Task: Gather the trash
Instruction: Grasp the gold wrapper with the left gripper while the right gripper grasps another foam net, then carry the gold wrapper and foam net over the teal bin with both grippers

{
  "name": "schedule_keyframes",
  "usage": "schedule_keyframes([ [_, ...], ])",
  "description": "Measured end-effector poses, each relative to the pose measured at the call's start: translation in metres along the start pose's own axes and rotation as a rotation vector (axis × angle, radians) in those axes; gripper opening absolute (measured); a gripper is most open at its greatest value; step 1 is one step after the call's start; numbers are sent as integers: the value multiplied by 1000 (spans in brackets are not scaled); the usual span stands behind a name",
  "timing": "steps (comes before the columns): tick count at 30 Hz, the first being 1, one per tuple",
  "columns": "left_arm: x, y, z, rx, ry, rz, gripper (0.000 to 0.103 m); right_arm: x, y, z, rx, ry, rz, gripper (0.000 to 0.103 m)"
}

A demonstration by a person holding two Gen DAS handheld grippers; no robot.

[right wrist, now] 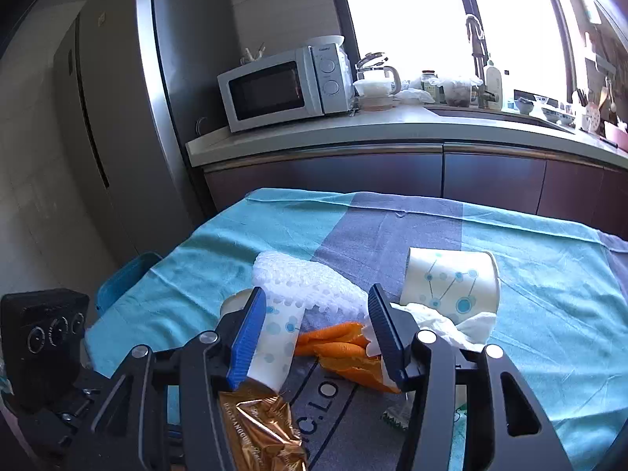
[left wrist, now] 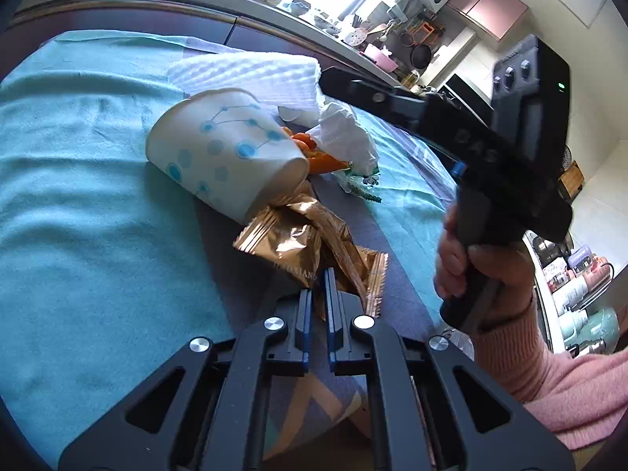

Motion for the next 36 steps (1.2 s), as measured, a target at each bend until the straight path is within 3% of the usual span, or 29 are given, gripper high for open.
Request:
schedule_keyframes([
  [9,-1,-34,0,25,37,1,6,-17,20,-7,-43,-202,-37,59],
  [14,-6,-61,4,63,45,11,6,-24,30,-7,-59,-238,-8,56],
  [18,-14,-82,10,103,42,38,6,-26,39,-9,-89,-242,13,36],
  [21,-21,-95,13,130,31,66,6,-25,43,-10,-107,-235,23,11],
  [29,-44,-127,19,179,-6,115,3,-24,33,3,-45,-186,20,10],
  [36,-58,-145,24,207,-8,154,1,-40,15,25,29,-134,76,9],
])
Point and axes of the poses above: each gripper's, at about its wrist camera, not at the fingertips, and y roughly the way its jaws point, x to its right, z to its top, the point moved 6 cm from there along y, roughly the way its jaws point, and after that the axes turned 14 degrees about x, right-handed, at the moved point
